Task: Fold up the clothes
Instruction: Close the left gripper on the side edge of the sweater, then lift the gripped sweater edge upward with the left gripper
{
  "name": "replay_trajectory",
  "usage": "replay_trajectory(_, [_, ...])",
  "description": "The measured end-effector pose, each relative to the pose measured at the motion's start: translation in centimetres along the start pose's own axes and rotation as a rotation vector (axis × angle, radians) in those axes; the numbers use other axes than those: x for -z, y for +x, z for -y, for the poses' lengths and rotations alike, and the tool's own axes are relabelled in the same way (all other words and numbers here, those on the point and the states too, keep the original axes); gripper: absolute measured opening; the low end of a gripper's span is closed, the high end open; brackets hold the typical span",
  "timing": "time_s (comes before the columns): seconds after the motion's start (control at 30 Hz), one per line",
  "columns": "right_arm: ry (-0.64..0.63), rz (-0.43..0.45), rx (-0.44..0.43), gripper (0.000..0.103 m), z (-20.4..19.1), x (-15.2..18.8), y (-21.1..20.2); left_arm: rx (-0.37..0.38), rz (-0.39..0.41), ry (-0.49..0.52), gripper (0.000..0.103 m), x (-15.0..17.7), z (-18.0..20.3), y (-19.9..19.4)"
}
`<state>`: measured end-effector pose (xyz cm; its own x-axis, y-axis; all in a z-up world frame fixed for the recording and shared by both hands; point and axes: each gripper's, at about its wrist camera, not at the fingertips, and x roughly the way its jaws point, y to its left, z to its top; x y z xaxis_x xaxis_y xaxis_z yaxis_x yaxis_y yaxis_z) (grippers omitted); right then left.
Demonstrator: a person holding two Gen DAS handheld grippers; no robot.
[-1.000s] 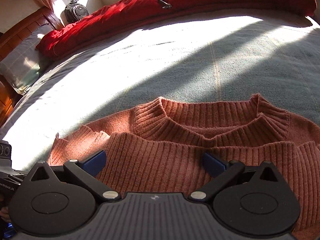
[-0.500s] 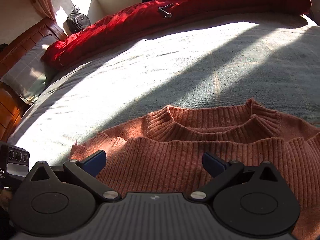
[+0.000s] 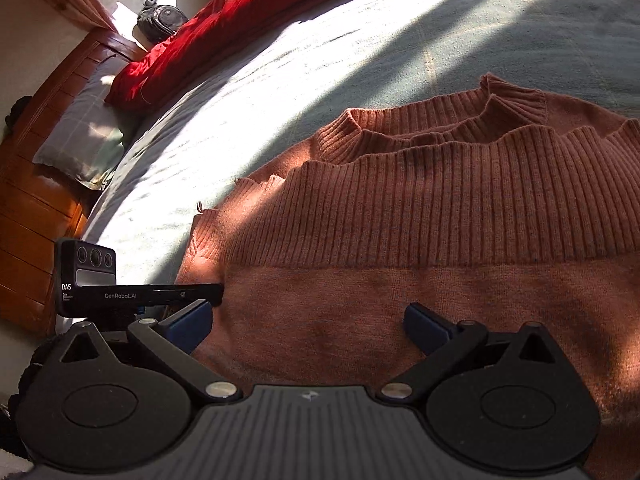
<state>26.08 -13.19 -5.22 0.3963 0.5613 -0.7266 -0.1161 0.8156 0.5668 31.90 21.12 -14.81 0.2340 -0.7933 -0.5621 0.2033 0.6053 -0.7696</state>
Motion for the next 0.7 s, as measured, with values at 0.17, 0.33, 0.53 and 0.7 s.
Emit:
replay_trajectory(0.17, [-0.013, 0.036, 0.015, 0.103, -0.3, -0.2, -0.2, 0.006, 0.009, -0.026, 0.029, 0.3, 0.0, -0.5])
replay_trajectory(0.33, [-0.020, 0.055, 0.009, 0.103, -0.2, 0.2, -1.1, 0.039, -0.006, -0.062, 0.030, 0.2, -0.4, -0.3])
replay_trajectory(0.53, [0.008, 0.066, -0.001, 0.103, 0.5, 0.3, -1.2, 0.068, -0.039, -0.090, 0.030, 0.0, -0.4, -0.1])
replay_trajectory(0.7, [-0.021, 0.077, 0.007, 0.103, 0.4, 0.6, -1.9, 0.068, -0.039, -0.121, 0.029, 0.3, -0.8, 0.1])
